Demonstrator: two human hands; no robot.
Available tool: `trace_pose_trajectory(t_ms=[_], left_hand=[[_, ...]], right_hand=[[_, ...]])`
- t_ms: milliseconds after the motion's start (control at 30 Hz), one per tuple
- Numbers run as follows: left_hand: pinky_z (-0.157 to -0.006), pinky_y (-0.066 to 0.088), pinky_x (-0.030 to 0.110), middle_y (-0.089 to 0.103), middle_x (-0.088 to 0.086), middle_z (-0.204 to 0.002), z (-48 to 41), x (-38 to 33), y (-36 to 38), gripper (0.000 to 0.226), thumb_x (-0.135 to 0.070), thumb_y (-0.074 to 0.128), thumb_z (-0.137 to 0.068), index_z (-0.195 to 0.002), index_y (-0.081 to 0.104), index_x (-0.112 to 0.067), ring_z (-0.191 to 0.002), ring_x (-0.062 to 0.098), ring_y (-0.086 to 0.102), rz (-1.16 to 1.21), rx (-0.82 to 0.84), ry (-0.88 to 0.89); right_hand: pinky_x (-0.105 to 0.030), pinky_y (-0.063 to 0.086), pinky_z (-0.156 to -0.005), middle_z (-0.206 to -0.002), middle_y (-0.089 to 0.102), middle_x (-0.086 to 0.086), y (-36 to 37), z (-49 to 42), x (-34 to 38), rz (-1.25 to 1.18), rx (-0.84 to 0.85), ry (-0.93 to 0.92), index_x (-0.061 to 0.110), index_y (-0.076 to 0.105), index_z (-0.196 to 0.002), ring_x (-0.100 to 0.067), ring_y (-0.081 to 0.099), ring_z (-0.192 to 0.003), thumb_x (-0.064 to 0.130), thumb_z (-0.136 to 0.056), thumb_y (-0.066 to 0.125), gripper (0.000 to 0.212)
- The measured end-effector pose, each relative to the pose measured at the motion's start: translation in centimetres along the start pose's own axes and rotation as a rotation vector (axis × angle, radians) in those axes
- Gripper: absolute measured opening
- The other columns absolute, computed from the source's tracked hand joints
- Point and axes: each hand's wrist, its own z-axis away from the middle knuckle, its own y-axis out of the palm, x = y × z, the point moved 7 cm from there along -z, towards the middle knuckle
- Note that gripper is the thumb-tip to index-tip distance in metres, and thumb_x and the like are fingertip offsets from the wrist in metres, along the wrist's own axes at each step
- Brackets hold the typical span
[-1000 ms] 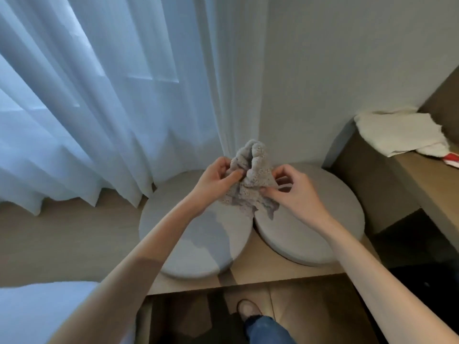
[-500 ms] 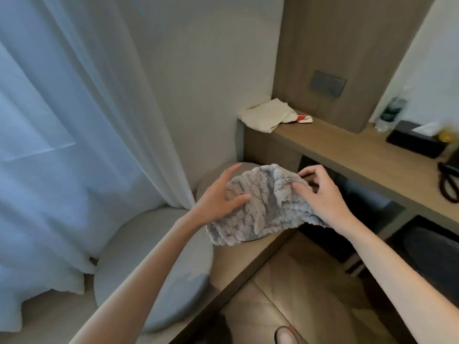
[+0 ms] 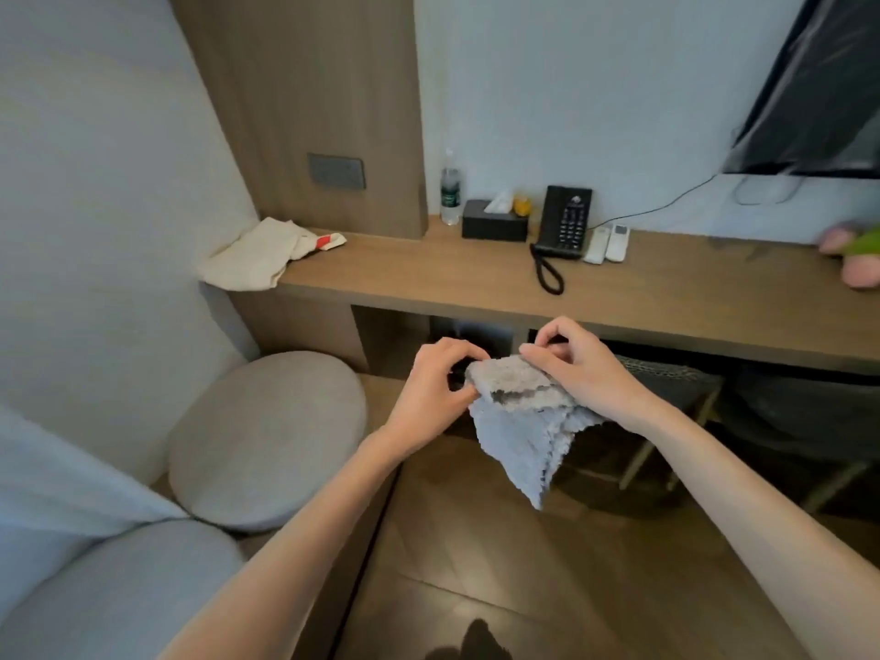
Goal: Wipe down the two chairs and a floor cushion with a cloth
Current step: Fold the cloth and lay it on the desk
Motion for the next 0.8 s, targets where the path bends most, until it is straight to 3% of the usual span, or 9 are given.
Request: trace_pose_trajectory(t_ms=[67,133,267,367,467,567,633,733,800], left_hand=[[-0.081,0.041,0.011,0.062,-0.016,-0.091,-2.2,-1.0,3.8,0.015,-0.016,0.065,-0.087,-0.092,0.060,-0.029,-0.092,-0.001,0.056,0.113,0.076,-0.072],[-0.073,0.046,0.021,0.065,-0.005,-0.086,-4.3,-1.7,7.6,0.004,-0.018,0.061,-0.090,-0.088,0.061,-0.021,-0.082,0.006,0.059,0.174,0.149,-0.139],[-0.057,0.035,0.017,0.052,-0.001,-0.069,-8.6,-4.1,14.3,0.023,-0.031,0.057,-0.094,-0.079,0.054,-0.014,-0.059,0.004,0.044,0.234,0.196,-0.211],[-0.064,0.038,0.028,0.056,0.016,-0.081,-12.0,-5.9,19.3,0.029,-0.031,0.056,-0.095,-0.089,0.056,-0.003,-0.068,0.015,0.048,0.268,0.231,-0.250],[-0.066,0.042,0.039,0.060,0.023,-0.085,-14.8,-6.9,22.1,0.031,-0.030,0.056,-0.096,-0.092,0.061,0.001,-0.074,0.032,0.055,0.256,0.205,-0.233],[-0.062,0.037,0.028,0.060,0.012,-0.075,-18.4,-7.8,25.5,0.026,-0.030,0.055,-0.096,-0.095,0.066,-0.006,-0.067,0.020,0.050,0.170,0.207,-0.237],[-0.059,0.041,0.019,0.061,0.006,-0.080,-20.5,-8.4,28.2,0.016,-0.029,0.053,-0.097,-0.104,0.063,-0.017,-0.065,0.010,0.050,0.347,0.262,-0.357],[-0.067,0.053,0.025,0.069,0.001,-0.096,-23.4,-10.0,32.7,0.022,-0.040,0.056,-0.094,-0.111,0.060,-0.028,-0.084,0.014,0.066,0.853,0.382,-0.595],[-0.074,0.056,0.031,0.072,-0.002,-0.104,-25.8,-11.2,35.0,0.032,-0.057,0.056,-0.086,-0.108,0.066,-0.037,-0.096,0.017,0.069,0.980,0.479,-0.591]], right_hand=[[-0.012,0.035,-0.049,-0.071,0.056,-0.009,-3.6,0.8,-2.4,-0.002,0.007,0.062,0.022,0.053,-0.093,-0.009,0.048,-0.058,0.056,-0.083,0.056,0.036],[-0.008,0.037,-0.051,-0.080,0.061,0.004,-6.8,1.7,-4.7,-0.015,0.077,0.117,0.025,0.053,-0.099,-0.001,0.054,-0.058,0.062,-0.073,0.059,0.045],[-0.011,0.045,-0.065,-0.102,0.059,0.018,-12.9,2.6,-9.4,0.164,0.169,0.129,0.038,0.050,-0.105,0.007,0.058,-0.088,0.051,-0.072,0.076,0.044],[-0.022,0.044,-0.066,-0.093,0.063,0.004,-18.8,2.4,-13.1,0.189,0.059,0.147,0.026,0.058,-0.098,-0.013,0.060,-0.084,0.036,-0.085,0.070,0.020],[-0.014,0.041,-0.061,-0.084,0.063,0.006,-23.2,2.4,-14.9,0.108,-0.067,0.169,0.024,0.062,-0.090,-0.002,0.059,-0.076,0.033,-0.088,0.067,0.011],[-0.015,0.041,-0.061,-0.083,0.064,0.007,-27.7,1.9,-15.9,0.072,-0.162,0.158,0.023,0.062,-0.086,0.000,0.058,-0.076,0.036,-0.085,0.069,0.015],[-0.024,0.042,-0.064,-0.083,0.065,0.005,-30.3,1.1,-16.6,0.069,-0.218,0.148,0.022,0.064,-0.086,-0.007,0.059,-0.077,0.035,-0.082,0.073,0.016],[-0.026,0.048,-0.063,-0.082,0.068,0.007,-33.6,-0.4,-17.8,0.072,-0.270,0.128,0.026,0.068,-0.086,-0.009,0.062,-0.078,0.029,-0.079,0.076,0.011],[-0.023,0.053,-0.063,-0.083,0.071,0.010,-35.2,-1.7,-18.5,0.059,-0.245,0.084,0.030,0.072,-0.088,-0.006,0.065,-0.079,0.024,-0.079,0.076,0.011]])
